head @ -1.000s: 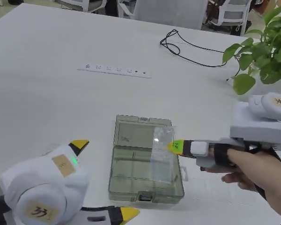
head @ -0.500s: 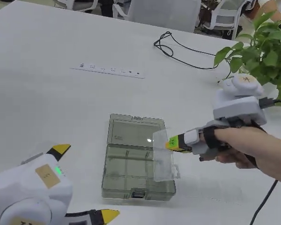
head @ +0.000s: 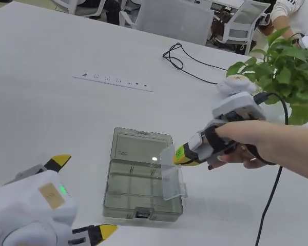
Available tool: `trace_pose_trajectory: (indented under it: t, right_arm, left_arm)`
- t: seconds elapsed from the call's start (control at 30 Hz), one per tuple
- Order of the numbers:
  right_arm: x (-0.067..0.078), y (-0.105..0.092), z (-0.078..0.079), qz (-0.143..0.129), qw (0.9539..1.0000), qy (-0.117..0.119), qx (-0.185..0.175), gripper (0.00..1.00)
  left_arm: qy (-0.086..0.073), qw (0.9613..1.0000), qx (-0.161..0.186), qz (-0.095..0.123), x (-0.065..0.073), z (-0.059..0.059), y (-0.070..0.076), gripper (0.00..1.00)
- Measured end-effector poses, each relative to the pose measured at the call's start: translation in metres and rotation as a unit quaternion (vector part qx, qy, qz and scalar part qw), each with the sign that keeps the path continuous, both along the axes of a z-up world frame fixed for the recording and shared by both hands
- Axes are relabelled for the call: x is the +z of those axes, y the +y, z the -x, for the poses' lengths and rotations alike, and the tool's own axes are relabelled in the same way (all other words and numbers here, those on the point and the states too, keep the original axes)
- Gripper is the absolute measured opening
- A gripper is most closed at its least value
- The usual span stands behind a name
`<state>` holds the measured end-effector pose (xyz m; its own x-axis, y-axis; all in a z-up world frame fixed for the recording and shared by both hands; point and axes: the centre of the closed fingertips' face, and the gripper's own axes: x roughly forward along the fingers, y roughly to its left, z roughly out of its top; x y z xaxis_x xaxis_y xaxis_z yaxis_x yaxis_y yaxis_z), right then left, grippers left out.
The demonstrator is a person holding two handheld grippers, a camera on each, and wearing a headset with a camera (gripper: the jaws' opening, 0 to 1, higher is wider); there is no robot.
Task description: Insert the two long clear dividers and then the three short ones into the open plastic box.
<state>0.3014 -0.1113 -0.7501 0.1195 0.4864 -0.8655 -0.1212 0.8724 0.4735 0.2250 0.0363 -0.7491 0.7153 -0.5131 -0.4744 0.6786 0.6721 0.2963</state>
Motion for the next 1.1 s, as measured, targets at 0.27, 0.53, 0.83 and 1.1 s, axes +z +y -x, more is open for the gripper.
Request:
trace_pose_trajectory:
  t: [0.27, 0.53, 0.83, 1.1]
  right_arm:
    - [-0.013, 0.001, 0.008, 0.021, 0.9991, 0.037, -0.003, 0.02]
    - [-0.022, 0.001, 0.003, 0.037, 0.998, 0.051, -0.005, 0.02]
    - [-0.03, -0.001, 0.006, 0.049, 0.9971, 0.058, 0.0, 0.02]
    - [-0.035, 0.004, 0.009, 0.049, 0.997, 0.06, -0.004, 0.02]
  left_arm:
    - [-0.01, 0.9999, 0.0, 0.001, 0.004, -0.001, 0.001, 0.88]
    - [-0.015, 0.9999, 0.004, 0.004, 0.006, -0.003, 0.002, 0.87]
    - [-0.016, 0.9998, 0.006, 0.004, 0.007, -0.002, 0.003, 0.86]
    - [-0.014, 0.9999, 0.006, 0.004, 0.006, -0.002, 0.003, 0.85]
